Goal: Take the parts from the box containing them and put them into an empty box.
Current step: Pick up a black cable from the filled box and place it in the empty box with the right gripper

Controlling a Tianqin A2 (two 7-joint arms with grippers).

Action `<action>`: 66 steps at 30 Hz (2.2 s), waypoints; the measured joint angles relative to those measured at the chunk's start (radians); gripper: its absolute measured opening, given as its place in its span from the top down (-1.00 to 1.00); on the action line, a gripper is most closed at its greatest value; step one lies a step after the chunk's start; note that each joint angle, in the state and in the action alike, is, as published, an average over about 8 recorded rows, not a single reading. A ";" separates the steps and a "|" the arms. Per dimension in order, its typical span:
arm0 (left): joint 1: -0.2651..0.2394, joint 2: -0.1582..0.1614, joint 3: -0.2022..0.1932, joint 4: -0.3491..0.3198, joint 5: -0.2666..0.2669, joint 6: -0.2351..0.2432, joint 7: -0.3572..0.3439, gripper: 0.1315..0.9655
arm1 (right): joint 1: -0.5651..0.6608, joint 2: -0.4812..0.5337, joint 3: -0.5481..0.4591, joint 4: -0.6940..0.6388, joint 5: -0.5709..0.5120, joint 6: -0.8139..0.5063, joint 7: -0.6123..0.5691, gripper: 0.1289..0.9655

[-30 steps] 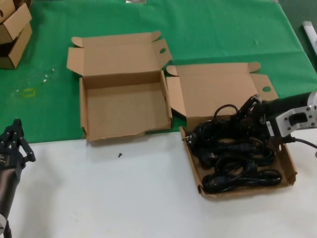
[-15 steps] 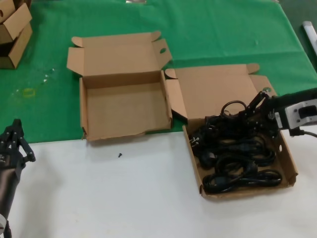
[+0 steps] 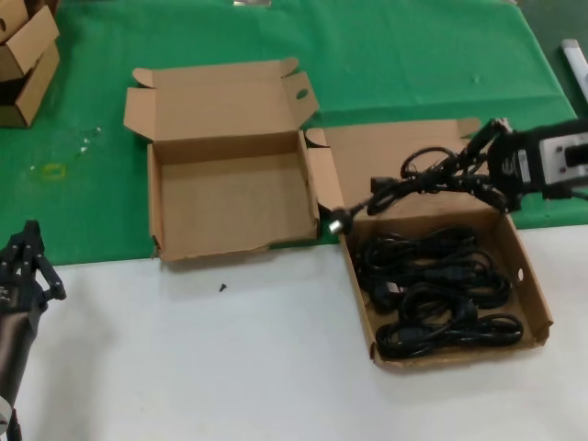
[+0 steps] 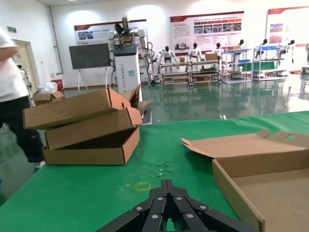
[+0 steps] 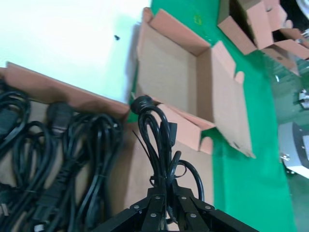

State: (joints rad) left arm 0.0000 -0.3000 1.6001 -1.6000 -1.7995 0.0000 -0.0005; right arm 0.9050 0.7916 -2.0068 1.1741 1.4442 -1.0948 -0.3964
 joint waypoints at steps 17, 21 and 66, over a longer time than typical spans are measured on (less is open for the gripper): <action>0.000 0.000 0.000 0.000 0.000 0.000 0.000 0.97 | 0.085 -0.036 0.001 0.028 0.004 -0.018 0.069 0.93; 0.000 0.000 0.000 0.000 0.000 0.000 0.000 0.97 | 0.094 -0.053 -0.004 0.052 -0.001 -0.013 0.098 0.93; 0.000 0.000 0.000 0.000 0.000 0.000 0.000 0.97 | 0.148 -0.547 -0.119 -0.388 -0.046 0.291 -0.110 0.93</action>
State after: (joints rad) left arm 0.0000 -0.3000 1.6000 -1.6000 -1.7997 0.0000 -0.0002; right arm 1.0529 0.2450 -2.1254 0.7866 1.3982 -0.8035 -0.5065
